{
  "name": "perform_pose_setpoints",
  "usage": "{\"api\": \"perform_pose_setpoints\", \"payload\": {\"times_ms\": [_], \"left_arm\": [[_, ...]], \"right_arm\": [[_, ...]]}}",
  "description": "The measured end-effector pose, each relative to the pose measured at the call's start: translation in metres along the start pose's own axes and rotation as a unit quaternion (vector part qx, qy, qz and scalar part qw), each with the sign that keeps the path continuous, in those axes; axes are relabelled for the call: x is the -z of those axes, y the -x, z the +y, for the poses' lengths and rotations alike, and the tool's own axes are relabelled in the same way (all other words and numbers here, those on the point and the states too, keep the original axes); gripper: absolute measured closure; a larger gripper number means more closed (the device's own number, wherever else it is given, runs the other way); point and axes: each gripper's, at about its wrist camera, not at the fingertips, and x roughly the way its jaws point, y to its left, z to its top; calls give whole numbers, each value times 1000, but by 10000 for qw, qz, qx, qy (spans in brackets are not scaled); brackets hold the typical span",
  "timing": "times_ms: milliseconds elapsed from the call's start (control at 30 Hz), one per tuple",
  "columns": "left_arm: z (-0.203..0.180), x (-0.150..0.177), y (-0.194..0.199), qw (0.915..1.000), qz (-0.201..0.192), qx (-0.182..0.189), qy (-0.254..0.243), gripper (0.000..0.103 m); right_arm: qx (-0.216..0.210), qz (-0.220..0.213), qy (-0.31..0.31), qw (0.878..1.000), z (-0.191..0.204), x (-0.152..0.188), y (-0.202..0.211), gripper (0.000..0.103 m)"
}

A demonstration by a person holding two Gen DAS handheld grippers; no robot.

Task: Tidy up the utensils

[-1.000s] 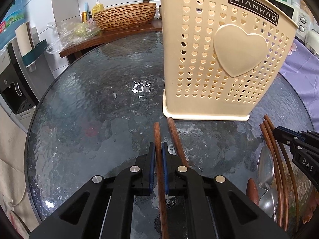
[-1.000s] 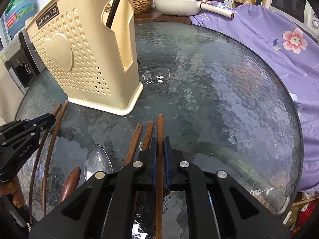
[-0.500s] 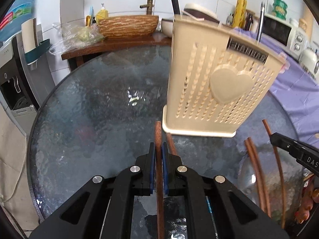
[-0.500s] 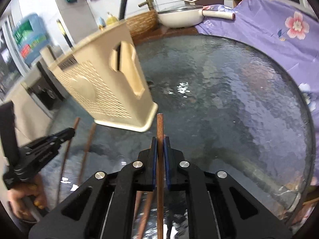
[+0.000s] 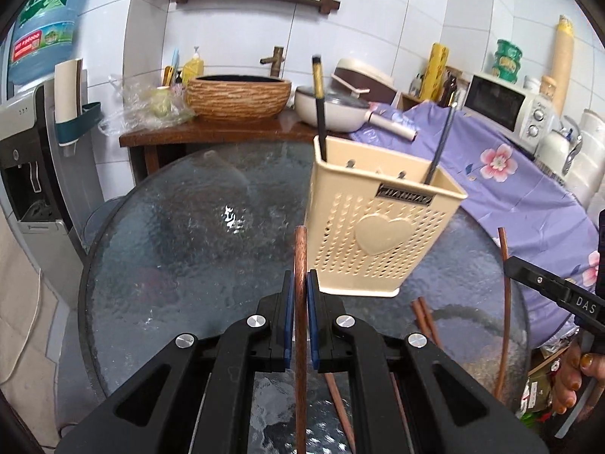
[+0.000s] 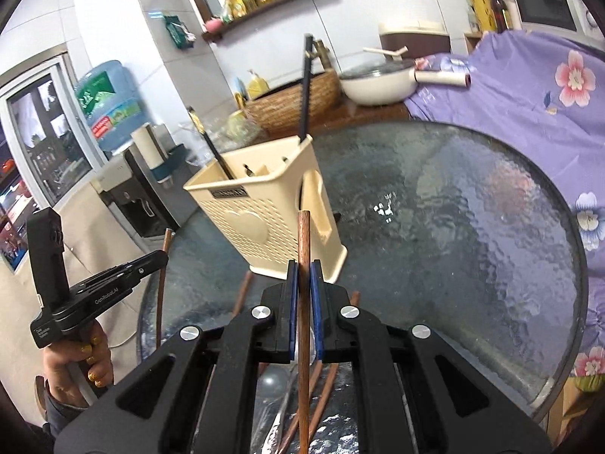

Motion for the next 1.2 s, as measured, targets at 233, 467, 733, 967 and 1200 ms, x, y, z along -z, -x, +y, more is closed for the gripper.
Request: {"api": "perform_pose_setpoints", "payload": {"times_ms": [233, 467, 733, 967, 1200], "left_arm": [[-5, -5, 23, 9995, -248, 160, -77, 97], [-10, -6, 38, 9987, -425, 226, -167, 97], [-10, -12, 57, 9971, -601, 382, -265, 97], [-12, -23, 70, 9953, -781, 456, -333, 97], [-19, -47, 83, 9924, -1044, 472, -454, 97]], "right_arm": [[-94, -231, 180, 9995, 16, -4, 26, 96], [-197, -355, 344, 9986, 32, -7, 46, 96], [-424, -449, 334, 9975, 40, -18, 63, 96], [-448, -658, 518, 9955, 53, -35, 74, 96], [-482, -795, 745, 9929, 71, -61, 78, 96]]}}
